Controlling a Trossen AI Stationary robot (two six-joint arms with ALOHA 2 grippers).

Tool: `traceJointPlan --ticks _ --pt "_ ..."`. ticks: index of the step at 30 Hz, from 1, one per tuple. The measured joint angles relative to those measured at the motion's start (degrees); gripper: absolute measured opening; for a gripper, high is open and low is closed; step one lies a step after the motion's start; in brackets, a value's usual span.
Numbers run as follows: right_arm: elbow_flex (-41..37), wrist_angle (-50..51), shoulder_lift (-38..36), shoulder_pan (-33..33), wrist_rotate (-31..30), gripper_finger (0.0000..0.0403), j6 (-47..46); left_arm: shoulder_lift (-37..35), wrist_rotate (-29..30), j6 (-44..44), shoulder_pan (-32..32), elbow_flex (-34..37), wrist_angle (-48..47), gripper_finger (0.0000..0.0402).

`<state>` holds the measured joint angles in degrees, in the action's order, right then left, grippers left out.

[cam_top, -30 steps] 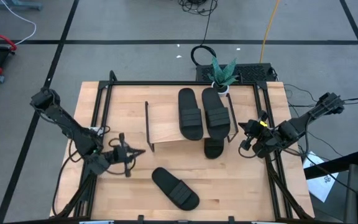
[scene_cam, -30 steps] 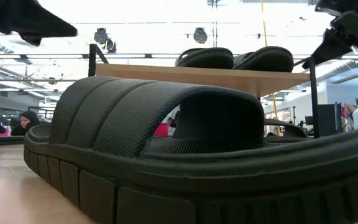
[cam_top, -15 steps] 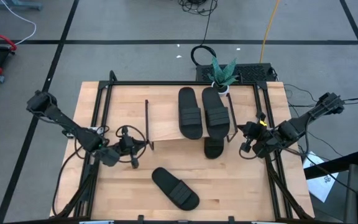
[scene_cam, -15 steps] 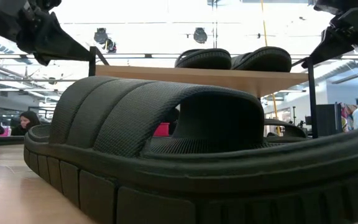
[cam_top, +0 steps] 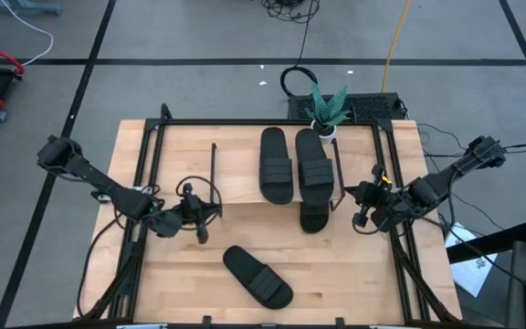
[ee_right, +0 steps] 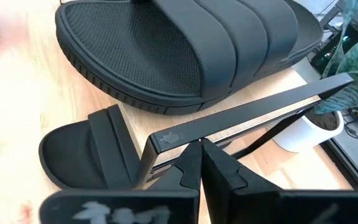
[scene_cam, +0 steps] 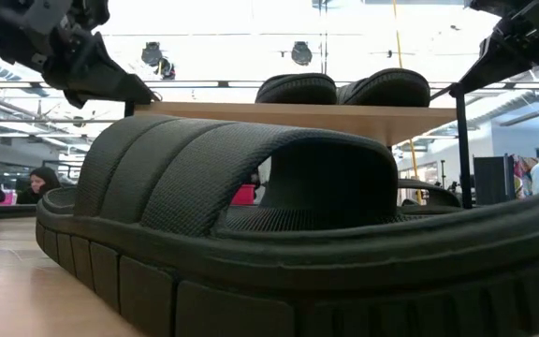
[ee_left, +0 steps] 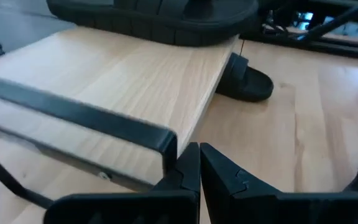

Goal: Pick and place slides into the shelf
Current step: Adjust the shelf

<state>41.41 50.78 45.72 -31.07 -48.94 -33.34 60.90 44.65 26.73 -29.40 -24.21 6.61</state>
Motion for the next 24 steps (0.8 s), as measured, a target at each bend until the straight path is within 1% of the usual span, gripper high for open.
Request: traceJointPlan --ticks 2,5,8,10,11,13,14,15,16,18,21,24 --pt "0.0 0.05 -0.01 0.0 -0.03 0.0 -0.22 -0.02 -0.5 -3.27 -0.66 0.0 2.04 0.0005" --pt "0.0 0.24 -0.01 0.0 -0.07 0.0 -0.34 -0.12 -2.25 -10.63 -2.06 -0.42 6.86 0.0005" --pt "0.0 0.39 -0.01 0.0 -0.23 0.0 -0.42 -0.14 -2.09 -17.22 -4.41 -4.2 7.32 0.0005" --pt "0.0 0.41 -0.02 0.0 -0.24 0.0 -0.52 -0.17 1.86 -21.49 -6.4 -7.55 5.08 0.0005" --pt "0.02 0.41 -0.02 0.0 -0.27 0.0 -0.69 -0.17 5.5 -22.89 -7.33 -9.26 2.9 0.0005" --pt "0.02 0.42 -0.03 0.0 -0.31 0.0 -0.88 -0.17 15.66 -23.01 -8.66 -12.68 -3.67 0.0005" --pt "0.02 0.42 -0.01 0.0 -0.31 0.0 -0.88 -0.31 20.7 -21.23 -9.11 -14.2 -7.68 0.0005" --pt "0.02 0.42 -0.03 0.0 -0.31 0.0 -0.9 -0.68 24.52 -18.28 -9.35 -15.59 -12.76 0.0005" --pt "0.02 0.42 -0.03 0.0 -0.31 0.0 -0.9 -1.1 26.71 -14.04 -9.42 -16.74 -18.01 0.0005" --pt "0.02 0.42 -0.01 0.0 -0.33 0.0 -0.9 -2.2 27.19 -4.48 -9.41 -18.24 -27.89 0.0005" --pt "0.02 0.44 -0.02 0.0 -0.34 0.0 -0.85 -3.38 26.91 9.6 -9.41 -18.3 -39.73 0.0005" --pt "0.02 0.44 -0.03 0.0 -0.34 0.0 -0.81 -3.87 23.02 21.1 -8.47 -17.02 -46.89 0.0005"
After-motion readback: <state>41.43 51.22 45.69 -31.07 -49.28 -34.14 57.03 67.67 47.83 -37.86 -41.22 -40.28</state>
